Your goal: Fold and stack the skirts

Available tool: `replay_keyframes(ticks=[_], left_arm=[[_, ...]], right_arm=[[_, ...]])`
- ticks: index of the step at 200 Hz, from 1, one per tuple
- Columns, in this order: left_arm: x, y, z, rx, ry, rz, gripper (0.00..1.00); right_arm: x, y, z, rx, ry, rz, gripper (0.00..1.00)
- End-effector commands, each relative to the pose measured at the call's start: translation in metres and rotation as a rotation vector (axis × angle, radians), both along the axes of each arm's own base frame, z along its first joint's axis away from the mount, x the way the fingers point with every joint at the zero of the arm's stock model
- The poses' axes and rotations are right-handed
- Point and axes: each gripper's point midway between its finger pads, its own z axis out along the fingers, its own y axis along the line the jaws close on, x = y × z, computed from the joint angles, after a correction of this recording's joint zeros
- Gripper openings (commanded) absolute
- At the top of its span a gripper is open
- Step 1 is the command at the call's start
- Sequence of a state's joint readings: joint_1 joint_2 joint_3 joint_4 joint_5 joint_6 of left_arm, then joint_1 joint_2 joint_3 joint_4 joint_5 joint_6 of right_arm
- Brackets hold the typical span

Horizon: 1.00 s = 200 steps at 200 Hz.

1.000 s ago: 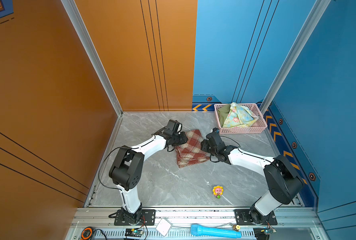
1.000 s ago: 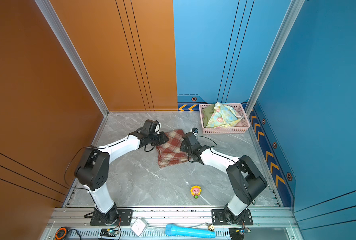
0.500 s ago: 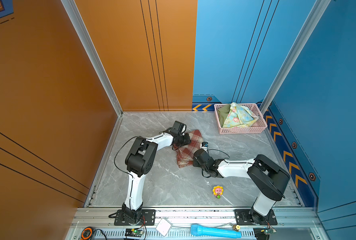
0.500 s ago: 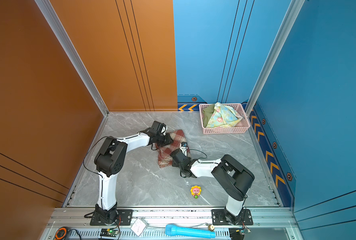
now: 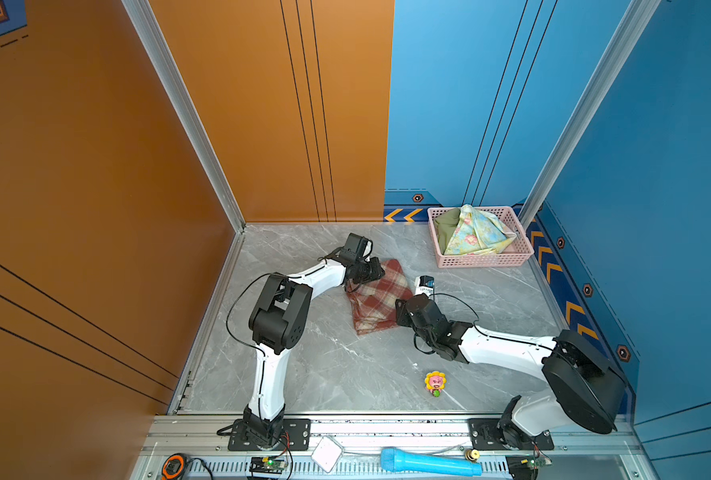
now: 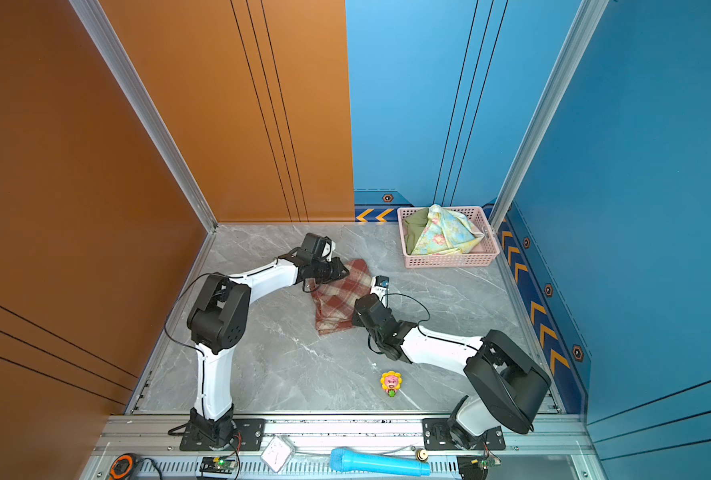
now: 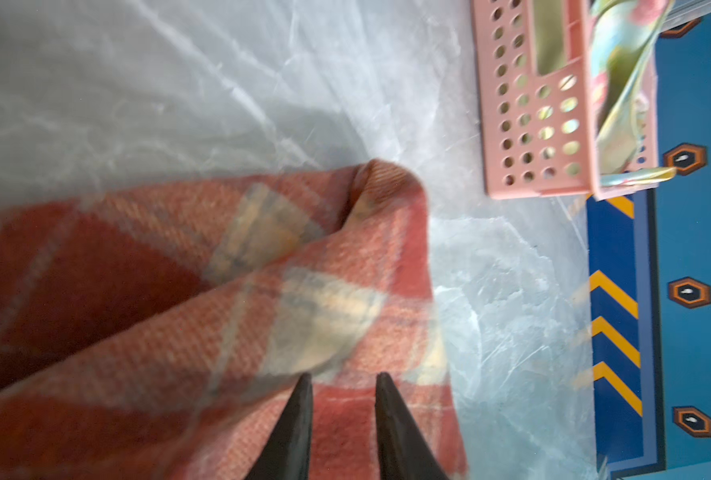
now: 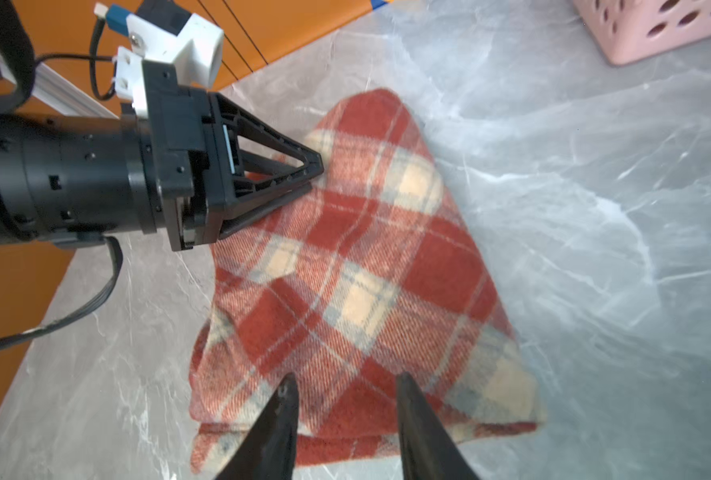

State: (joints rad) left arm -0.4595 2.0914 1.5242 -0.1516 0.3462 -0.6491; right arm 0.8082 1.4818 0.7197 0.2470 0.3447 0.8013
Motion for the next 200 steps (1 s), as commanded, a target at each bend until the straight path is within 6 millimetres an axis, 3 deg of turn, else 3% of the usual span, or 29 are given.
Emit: replay_keyframes(ticks=[1,27,59,101,121,144,175,200], left_arm=[[0.006,-0.022,0.042,-0.095,-0.057,-0.032,0.29],[0.021,-0.033,0.036,-0.130,-0.050,-0.039,0.29],[0.035,-0.040,0.009,-0.130,-0.028,-0.046,0.29],[0.046,-0.029,-0.046,-0.099,0.039,-0.022,0.28],[0.050,-0.025,-0.055,-0.085,0.050,-0.017,0.28],[0.058,-0.025,-0.037,-0.093,0.028,-0.024,0.30],[0.067,-0.019,0.023,-0.080,-0.040,-0.043,0.46],[0.062,0.001,0.071,-0.055,-0.098,-0.028,0.60]], right_arm=[[0.011,-0.008,-0.003,-0.025,0.012,-0.015,0.40],[0.022,-0.011,-0.009,-0.007,0.004,-0.039,0.40],[0.023,-0.007,-0.038,-0.006,0.058,-0.046,0.38],[0.000,-0.005,-0.079,-0.010,0.182,-0.048,0.37],[-0.011,-0.006,-0.084,-0.033,0.216,-0.041,0.37],[-0.010,-0.010,-0.073,-0.046,0.196,-0.049,0.37],[0.003,-0.010,-0.040,-0.092,0.138,-0.033,0.38],[0.012,-0.006,-0.010,-0.118,0.093,-0.001,0.41]])
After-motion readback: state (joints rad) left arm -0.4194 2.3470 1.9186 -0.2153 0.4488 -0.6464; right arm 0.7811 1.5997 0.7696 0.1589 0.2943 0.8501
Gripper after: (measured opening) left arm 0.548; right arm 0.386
